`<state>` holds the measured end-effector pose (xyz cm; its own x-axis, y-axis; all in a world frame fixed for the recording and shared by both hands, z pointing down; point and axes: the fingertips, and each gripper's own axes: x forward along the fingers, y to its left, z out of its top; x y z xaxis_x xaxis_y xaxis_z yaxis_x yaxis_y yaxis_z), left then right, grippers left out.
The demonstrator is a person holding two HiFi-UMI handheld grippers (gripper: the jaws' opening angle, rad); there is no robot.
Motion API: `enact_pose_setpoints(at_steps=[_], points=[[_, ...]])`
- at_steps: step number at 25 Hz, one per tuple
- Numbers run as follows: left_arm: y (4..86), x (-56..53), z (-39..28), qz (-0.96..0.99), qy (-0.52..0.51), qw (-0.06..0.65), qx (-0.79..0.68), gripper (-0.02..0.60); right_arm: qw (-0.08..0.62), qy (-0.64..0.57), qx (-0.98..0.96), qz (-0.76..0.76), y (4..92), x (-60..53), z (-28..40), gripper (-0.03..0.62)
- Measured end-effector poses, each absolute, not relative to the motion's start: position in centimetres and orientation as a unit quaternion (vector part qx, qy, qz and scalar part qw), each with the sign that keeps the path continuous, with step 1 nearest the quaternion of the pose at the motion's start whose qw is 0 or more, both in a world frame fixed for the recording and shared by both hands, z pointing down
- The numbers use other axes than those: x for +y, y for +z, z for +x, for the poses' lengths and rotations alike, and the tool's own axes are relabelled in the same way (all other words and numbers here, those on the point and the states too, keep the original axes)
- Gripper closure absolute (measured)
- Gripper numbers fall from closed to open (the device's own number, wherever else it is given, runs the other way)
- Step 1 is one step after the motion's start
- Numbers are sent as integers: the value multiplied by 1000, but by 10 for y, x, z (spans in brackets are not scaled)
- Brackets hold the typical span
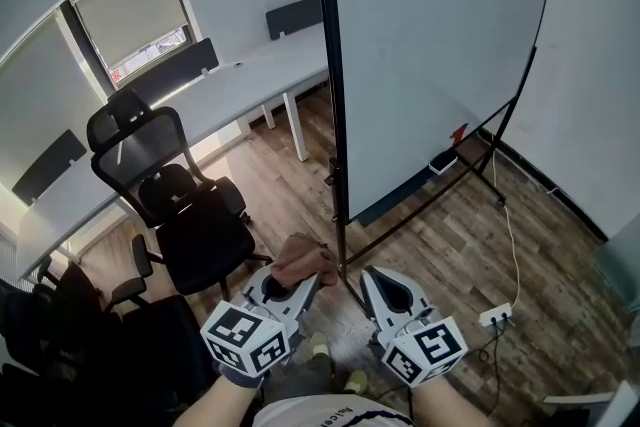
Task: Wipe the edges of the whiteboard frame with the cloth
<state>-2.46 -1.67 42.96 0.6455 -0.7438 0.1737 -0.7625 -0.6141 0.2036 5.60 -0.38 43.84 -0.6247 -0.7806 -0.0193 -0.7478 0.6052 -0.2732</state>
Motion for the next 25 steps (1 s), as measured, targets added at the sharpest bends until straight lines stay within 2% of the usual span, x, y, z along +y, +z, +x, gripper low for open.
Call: enact_pose_setpoints(at_steps=[25], points=[[404,-226,-26,947,14,103,-303,512,67,-86,848,-518,414,-169,29,589]])
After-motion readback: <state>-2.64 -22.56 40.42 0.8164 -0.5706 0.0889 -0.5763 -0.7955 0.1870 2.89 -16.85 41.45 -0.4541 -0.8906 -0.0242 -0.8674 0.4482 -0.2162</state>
